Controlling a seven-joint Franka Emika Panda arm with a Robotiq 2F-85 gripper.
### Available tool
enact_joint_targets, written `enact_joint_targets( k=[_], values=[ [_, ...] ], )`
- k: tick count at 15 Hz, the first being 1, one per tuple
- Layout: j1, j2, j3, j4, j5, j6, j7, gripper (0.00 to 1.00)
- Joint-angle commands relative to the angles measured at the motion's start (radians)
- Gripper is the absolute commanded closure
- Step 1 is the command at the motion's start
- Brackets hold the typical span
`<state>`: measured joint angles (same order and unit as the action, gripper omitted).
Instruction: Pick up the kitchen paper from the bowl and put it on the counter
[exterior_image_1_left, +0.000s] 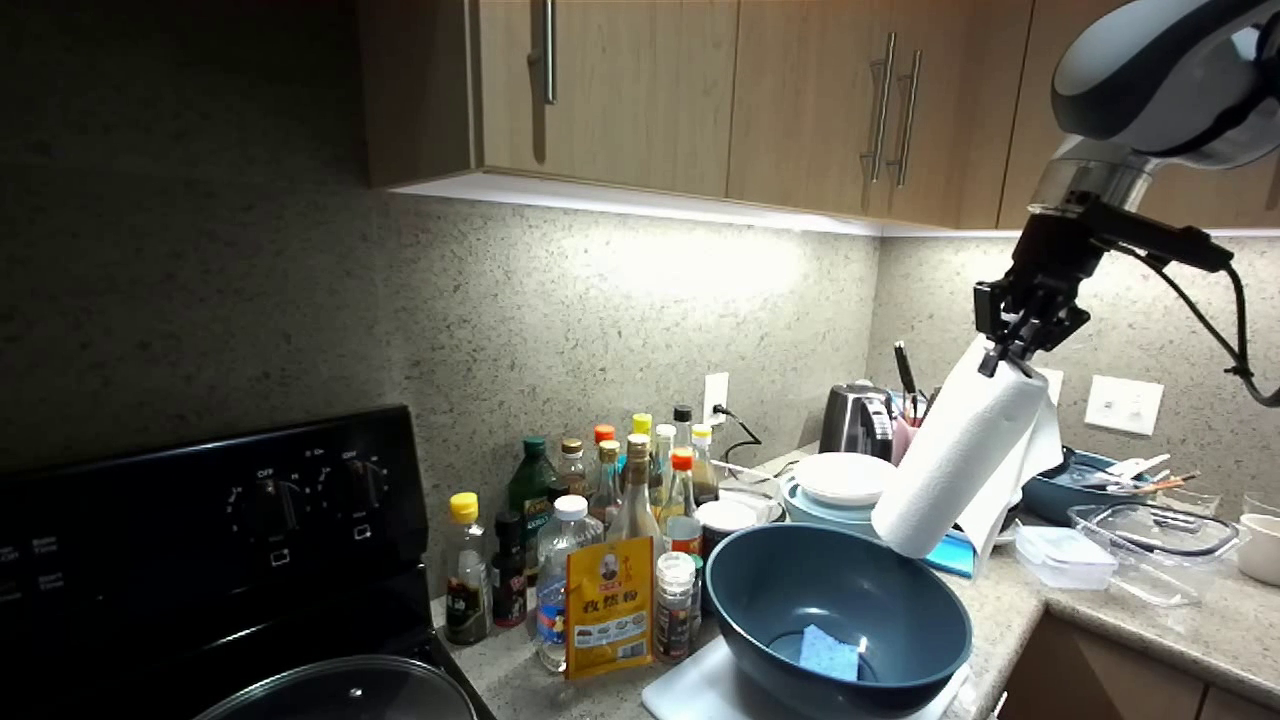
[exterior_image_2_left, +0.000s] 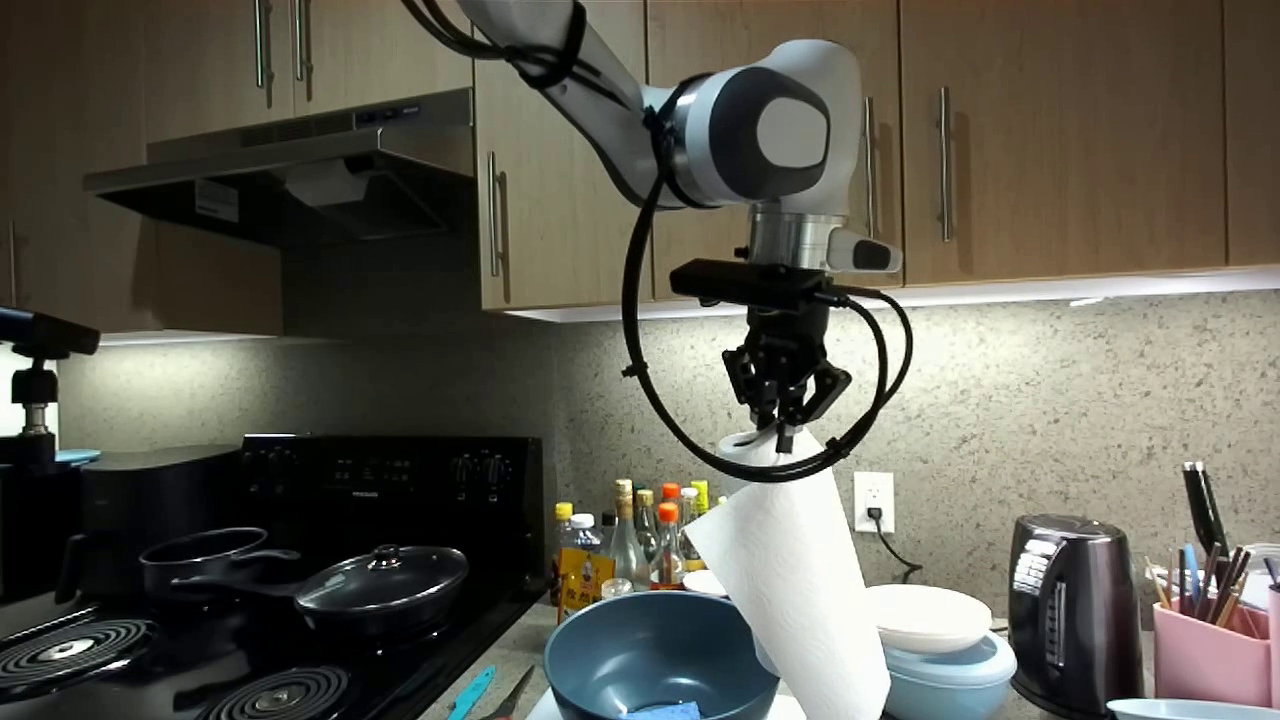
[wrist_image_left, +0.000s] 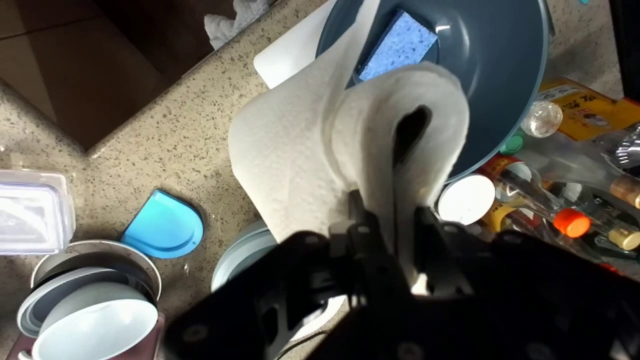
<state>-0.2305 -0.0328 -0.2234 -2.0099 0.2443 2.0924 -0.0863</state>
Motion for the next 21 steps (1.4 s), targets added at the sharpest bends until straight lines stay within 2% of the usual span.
enact_joint_targets(
  k=[1, 3, 9, 16, 21],
  values=[
    [0.017, -0.066, 0.019, -0.052, -0.104, 0.062, 0.091, 0.95],
    [0.029, -0.092, 0.031, -0.056, -0.13, 0.058, 0.107, 0.95],
    [0.075, -0.141, 0.062, -0.065, -0.095, 0.017, 0.066, 0.95],
    [0.116, -0.118, 0.059, -0.07, 0.02, -0.041, -0.008, 0.95],
    [0.117, -0.086, 0.052, -0.067, 0.106, -0.067, -0.063, 0.95]
  ],
)
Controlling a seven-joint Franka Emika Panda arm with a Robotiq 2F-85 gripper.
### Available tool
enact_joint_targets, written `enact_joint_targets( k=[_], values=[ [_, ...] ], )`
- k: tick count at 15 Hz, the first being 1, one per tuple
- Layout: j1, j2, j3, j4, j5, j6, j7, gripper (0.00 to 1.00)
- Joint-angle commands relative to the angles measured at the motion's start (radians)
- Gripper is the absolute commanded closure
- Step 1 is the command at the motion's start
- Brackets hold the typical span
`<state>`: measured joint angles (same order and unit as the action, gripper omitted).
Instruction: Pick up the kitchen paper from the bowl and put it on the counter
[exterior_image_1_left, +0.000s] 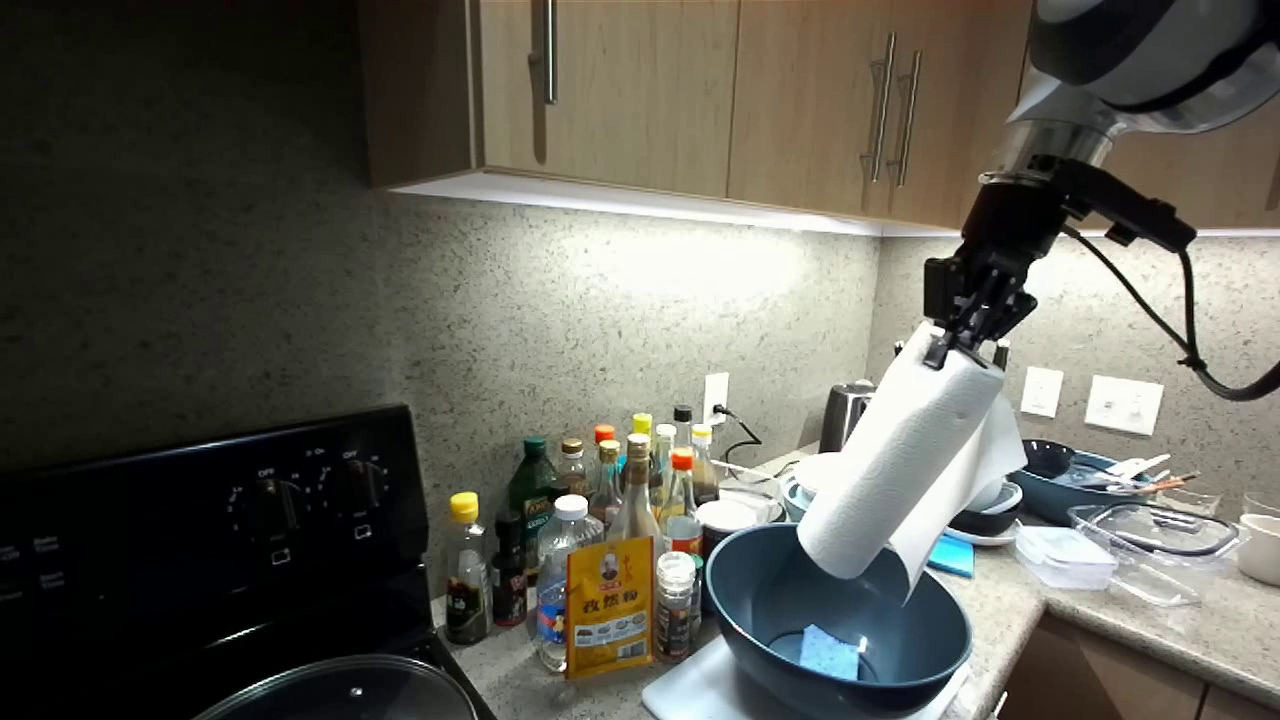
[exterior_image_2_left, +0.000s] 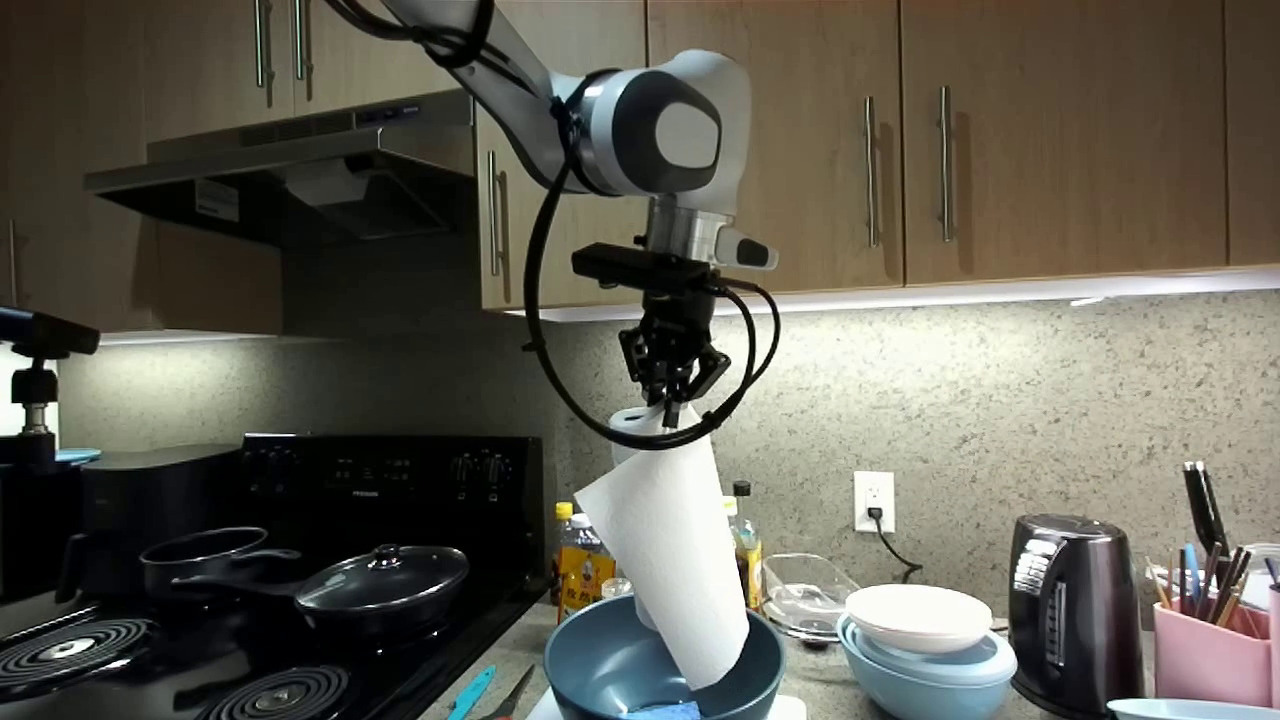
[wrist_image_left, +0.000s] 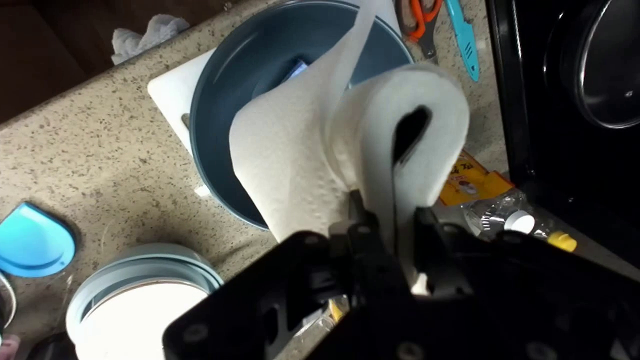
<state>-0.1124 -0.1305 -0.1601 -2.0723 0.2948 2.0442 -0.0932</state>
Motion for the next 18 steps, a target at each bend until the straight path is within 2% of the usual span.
enact_joint_targets(
  k=[1, 8, 16, 17, 18],
  values=[
    [-0.003, 0.02, -0.014, -0.003, 0.071, -0.026, -0.064, 0.95],
    [-0.032, 0.124, -0.042, 0.004, 0.136, -0.046, -0.095, 0.95],
    [-0.06, 0.237, -0.035, 0.047, 0.073, -0.068, -0.056, 0.95],
    [-0.062, 0.247, -0.035, 0.058, 0.069, -0.081, -0.052, 0.81],
    [-0.061, 0.258, -0.034, 0.067, 0.055, -0.086, -0.035, 0.55]
  ],
)
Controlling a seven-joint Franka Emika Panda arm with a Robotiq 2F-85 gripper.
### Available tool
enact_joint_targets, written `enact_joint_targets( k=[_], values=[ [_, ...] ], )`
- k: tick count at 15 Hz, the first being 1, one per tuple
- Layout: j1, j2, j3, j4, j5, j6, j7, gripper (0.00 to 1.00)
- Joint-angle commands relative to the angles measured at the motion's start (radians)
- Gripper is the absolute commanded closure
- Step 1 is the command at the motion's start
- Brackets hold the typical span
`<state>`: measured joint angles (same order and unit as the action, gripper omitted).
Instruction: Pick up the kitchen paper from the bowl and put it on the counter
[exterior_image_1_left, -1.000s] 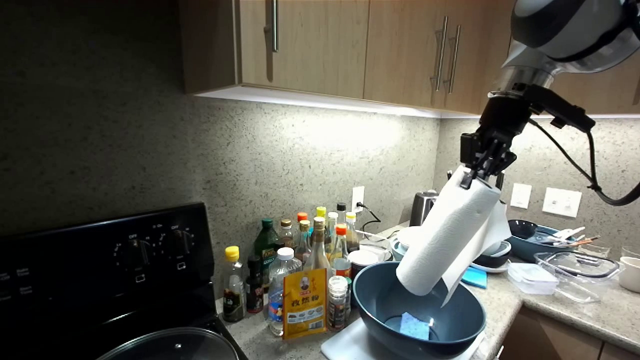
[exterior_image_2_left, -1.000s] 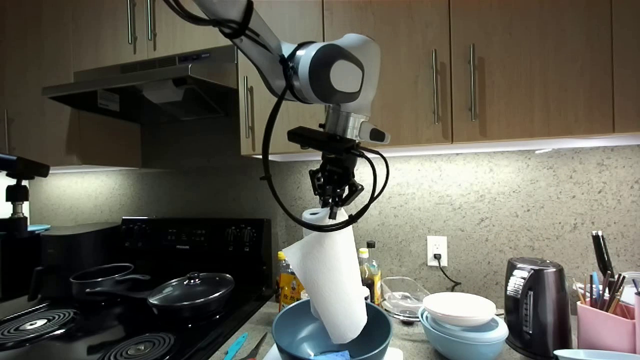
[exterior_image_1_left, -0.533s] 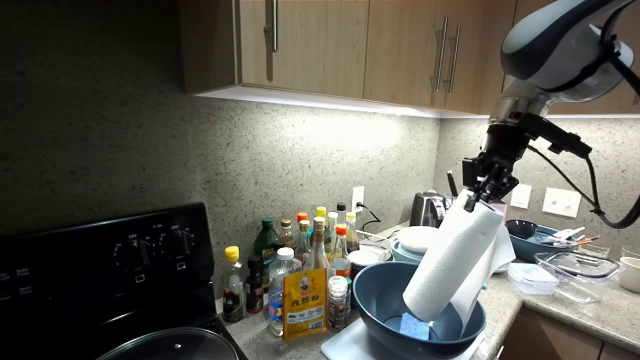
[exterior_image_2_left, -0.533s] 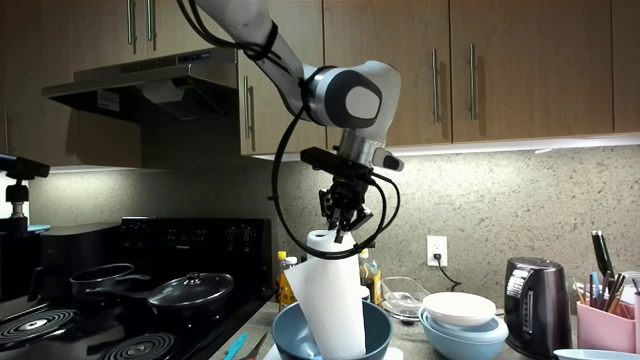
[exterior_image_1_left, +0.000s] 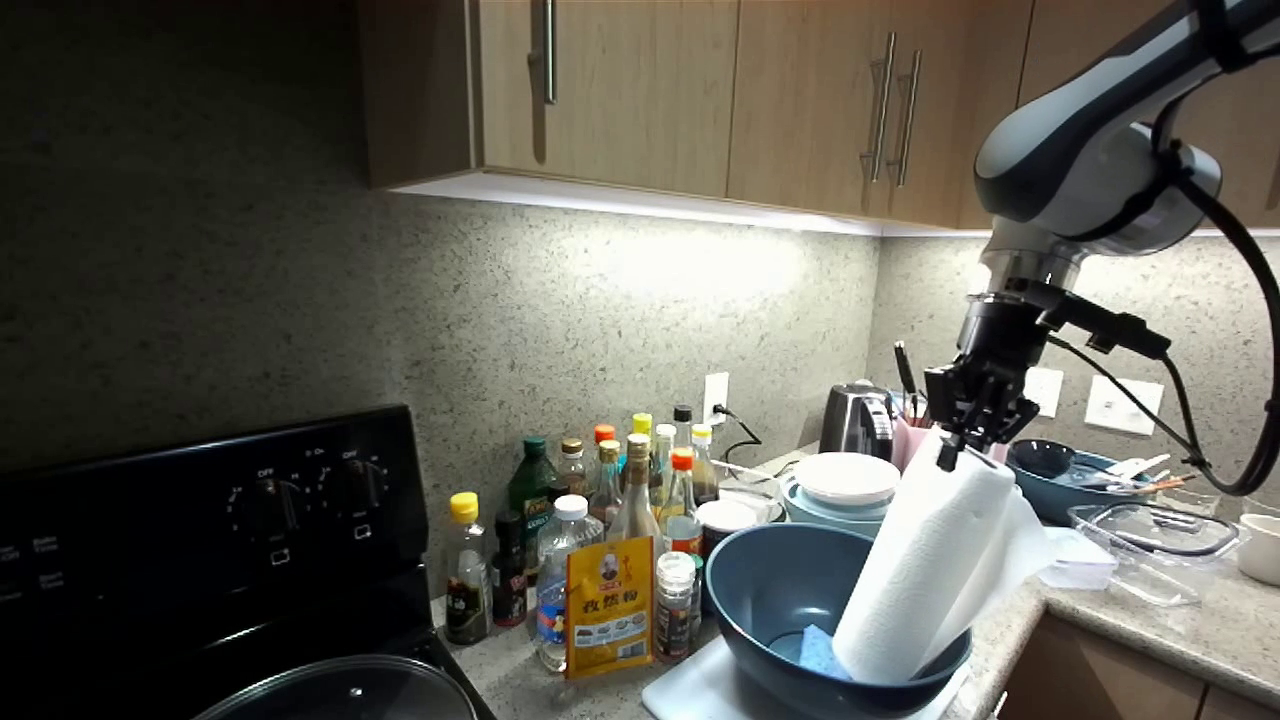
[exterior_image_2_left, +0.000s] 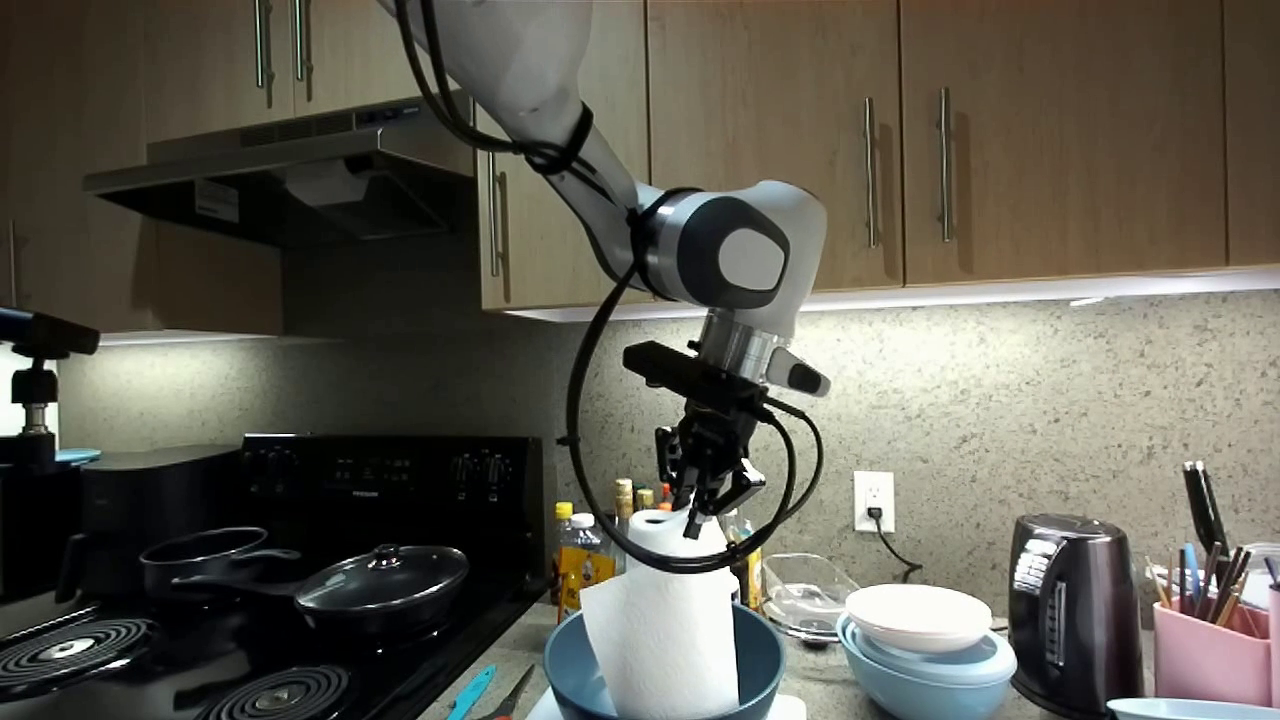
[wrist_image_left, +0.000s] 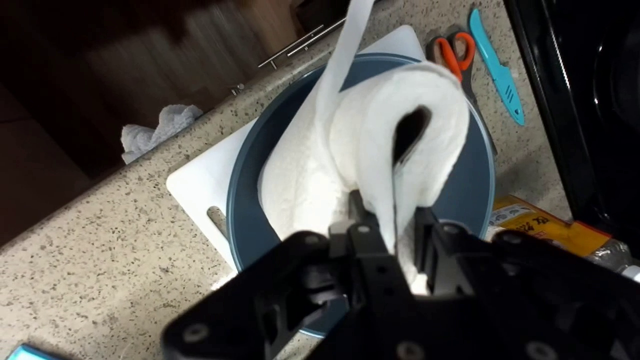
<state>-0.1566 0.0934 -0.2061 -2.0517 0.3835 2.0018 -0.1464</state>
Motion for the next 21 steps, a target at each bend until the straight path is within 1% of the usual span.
enact_joint_targets(
  k=[1, 2, 8, 10, 21],
  values=[
    [-0.017, 0.043, 0.013, 0.057, -0.039, -0.049, 0.02, 0.54],
    [-0.017, 0.051, 0.014, 0.066, -0.046, -0.055, 0.022, 0.5],
    [-0.019, 0.085, 0.017, 0.12, -0.086, -0.091, 0.015, 0.12],
    [-0.018, 0.09, 0.019, 0.131, -0.097, -0.094, 0.013, 0.0],
    [-0.017, 0.094, 0.027, 0.154, -0.118, -0.089, 0.011, 0.0]
  ],
)
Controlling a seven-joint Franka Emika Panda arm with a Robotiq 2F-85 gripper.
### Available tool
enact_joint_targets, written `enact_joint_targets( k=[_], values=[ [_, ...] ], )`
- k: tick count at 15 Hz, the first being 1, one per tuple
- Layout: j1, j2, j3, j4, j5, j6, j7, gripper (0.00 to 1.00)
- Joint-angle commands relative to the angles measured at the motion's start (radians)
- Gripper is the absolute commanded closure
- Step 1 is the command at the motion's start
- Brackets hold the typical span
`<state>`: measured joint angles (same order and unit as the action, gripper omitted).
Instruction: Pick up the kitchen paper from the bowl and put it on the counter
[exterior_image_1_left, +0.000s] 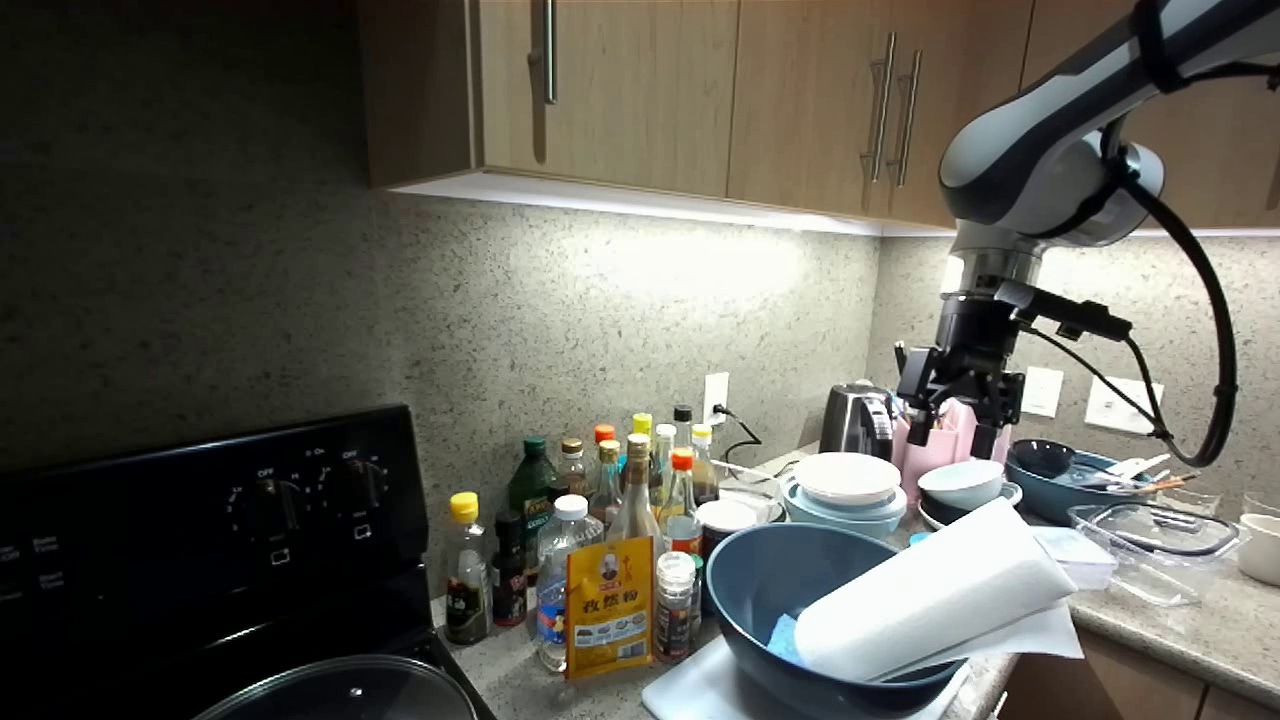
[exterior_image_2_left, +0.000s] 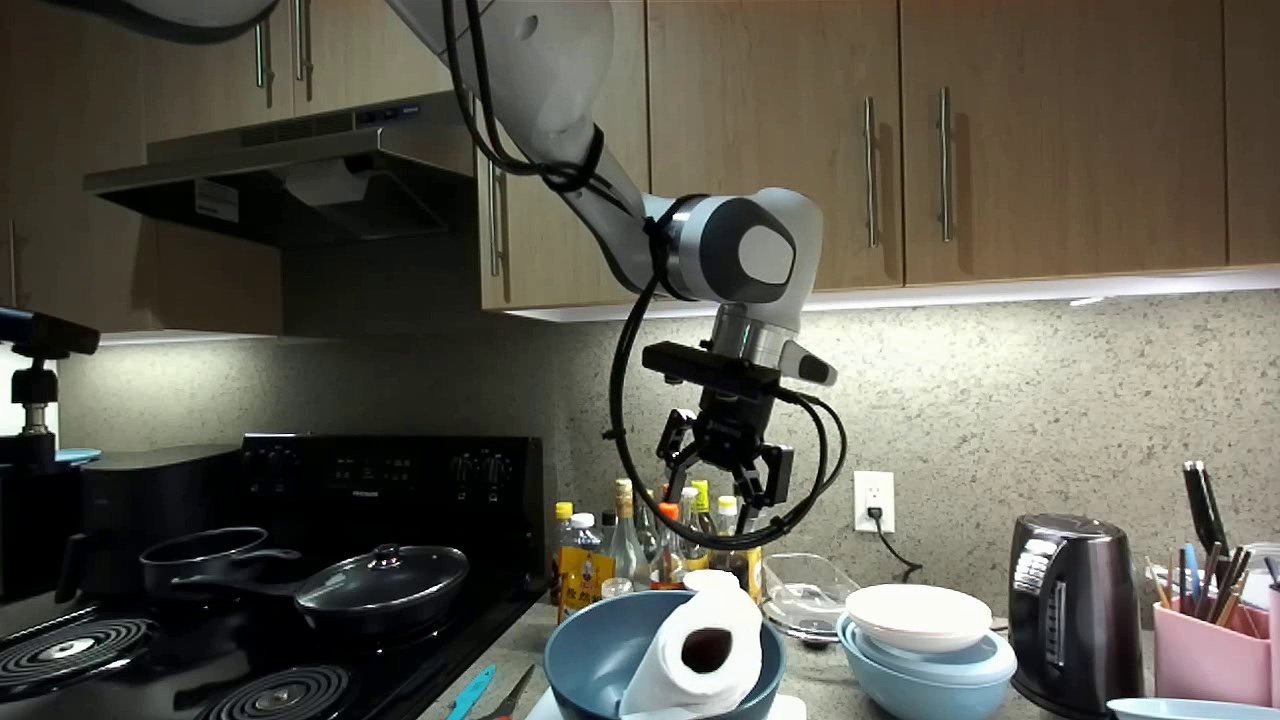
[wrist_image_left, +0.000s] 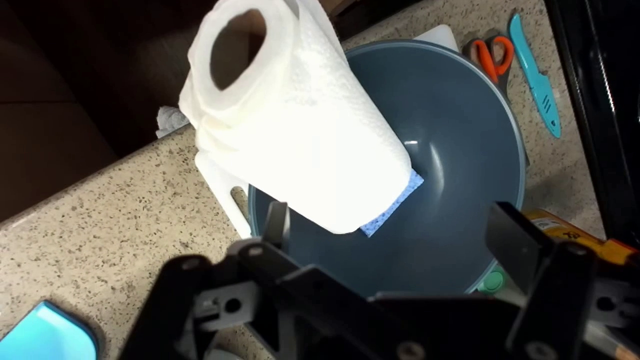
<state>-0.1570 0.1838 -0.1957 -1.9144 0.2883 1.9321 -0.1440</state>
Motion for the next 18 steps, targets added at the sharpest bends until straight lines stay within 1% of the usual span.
enact_joint_targets(
  k=[1, 9, 10, 18],
  values=[
    [-0.015, 0.002, 0.017, 0.016, -0.028, -0.017, 0.011, 0.0],
    [-0.015, -0.002, 0.02, 0.019, -0.042, -0.013, 0.007, 0.0],
    [-0.017, 0.0, 0.022, 0.01, -0.025, -0.002, 0.002, 0.0],
    [-0.017, 0.0, 0.023, 0.01, -0.025, -0.002, 0.002, 0.0]
  ],
)
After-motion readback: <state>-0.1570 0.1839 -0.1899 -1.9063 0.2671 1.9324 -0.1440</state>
